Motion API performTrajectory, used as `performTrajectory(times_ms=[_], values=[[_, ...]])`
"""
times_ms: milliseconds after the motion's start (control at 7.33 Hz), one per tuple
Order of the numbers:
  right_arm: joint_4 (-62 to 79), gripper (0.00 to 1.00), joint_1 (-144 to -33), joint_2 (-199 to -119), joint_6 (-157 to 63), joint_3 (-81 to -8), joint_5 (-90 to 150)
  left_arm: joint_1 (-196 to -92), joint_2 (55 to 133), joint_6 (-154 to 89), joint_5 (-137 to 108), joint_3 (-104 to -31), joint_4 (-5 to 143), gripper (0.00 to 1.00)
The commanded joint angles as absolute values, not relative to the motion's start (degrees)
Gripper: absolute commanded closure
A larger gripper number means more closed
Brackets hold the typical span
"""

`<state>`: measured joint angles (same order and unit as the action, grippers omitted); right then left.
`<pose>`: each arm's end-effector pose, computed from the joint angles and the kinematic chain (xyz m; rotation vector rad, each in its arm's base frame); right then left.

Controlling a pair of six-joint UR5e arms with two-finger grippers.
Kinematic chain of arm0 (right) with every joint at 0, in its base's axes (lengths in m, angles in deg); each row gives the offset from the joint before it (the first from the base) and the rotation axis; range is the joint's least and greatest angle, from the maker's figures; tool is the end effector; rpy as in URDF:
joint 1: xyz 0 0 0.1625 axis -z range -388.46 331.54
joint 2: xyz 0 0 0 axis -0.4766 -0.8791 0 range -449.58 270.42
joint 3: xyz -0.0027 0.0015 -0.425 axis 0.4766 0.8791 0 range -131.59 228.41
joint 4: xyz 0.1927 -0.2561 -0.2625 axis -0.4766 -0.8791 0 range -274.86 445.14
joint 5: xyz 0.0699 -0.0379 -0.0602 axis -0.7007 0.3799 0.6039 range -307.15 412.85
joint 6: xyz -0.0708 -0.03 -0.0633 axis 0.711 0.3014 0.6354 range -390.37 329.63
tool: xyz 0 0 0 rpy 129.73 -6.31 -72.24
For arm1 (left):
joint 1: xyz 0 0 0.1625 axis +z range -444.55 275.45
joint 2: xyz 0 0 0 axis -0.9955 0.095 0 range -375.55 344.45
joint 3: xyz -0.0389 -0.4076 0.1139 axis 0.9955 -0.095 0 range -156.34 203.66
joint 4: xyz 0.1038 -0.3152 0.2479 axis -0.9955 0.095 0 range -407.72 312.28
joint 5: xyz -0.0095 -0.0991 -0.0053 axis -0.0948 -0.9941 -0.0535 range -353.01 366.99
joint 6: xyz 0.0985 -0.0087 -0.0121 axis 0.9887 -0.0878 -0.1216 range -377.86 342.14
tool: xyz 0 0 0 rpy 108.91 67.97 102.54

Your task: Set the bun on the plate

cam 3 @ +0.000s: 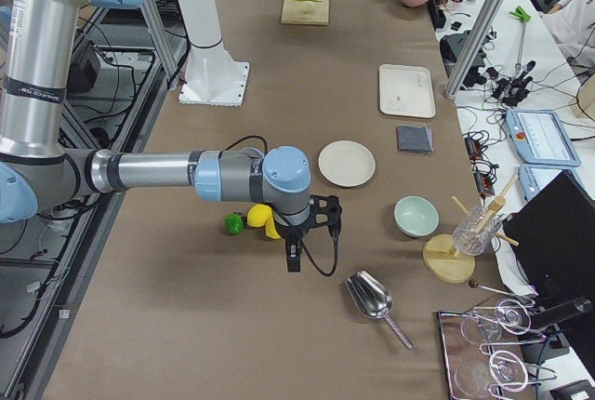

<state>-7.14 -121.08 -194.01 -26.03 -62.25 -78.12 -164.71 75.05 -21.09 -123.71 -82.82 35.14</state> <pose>0.0856 -0.3852 0.5996 0.1092 -0.7095 -0.0535 0.0166 -0.4950 0.5295 0.0847 0.7237 0.1717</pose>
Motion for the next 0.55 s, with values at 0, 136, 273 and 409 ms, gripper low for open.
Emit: performTrajectory(times_ms=[0, 136, 273, 409], values=[[-7.1, 0.0, -121.8, -191.7, -26.4, -64.9, -78.1, -163.8, 75.2, -21.4, -123.4, -83.4, 43.3, 0.03], [-7.1, 0.0, -122.8, -189.9, -26.7, -64.6, -78.0, -163.9, 75.9, -21.6, -123.3, -83.0, 50.3, 0.03], [-7.1, 0.0, -124.7, -189.2, -26.6, -64.4, -78.3, -164.2, 76.0, -21.4, -122.7, -81.6, 57.8, 0.03], [-7.1, 0.0, -125.5, -189.2, -26.7, -64.5, -81.1, -164.8, 81.1, -23.0, -121.7, -77.5, 61.2, 0.03]])
